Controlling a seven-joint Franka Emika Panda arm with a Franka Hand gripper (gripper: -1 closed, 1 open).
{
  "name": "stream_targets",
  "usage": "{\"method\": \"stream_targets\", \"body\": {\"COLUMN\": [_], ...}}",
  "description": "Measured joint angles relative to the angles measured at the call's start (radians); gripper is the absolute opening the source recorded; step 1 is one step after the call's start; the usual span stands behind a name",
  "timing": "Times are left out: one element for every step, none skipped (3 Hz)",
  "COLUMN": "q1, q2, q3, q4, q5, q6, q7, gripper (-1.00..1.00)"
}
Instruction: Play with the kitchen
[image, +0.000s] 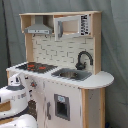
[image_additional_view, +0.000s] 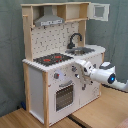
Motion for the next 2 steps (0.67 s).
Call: {"method": "stream_targets", "body": {"q1": [0.077,0.138], "q2": [0.000,0.000], "q3": [0.000,0.000], "q4": [-0.006,-0.018], "q5": [0.000,-0.001], "q6": [-0.061,-0.131], "q7": [-0.022,-0.060], "gripper": [1.00,1.00]}}
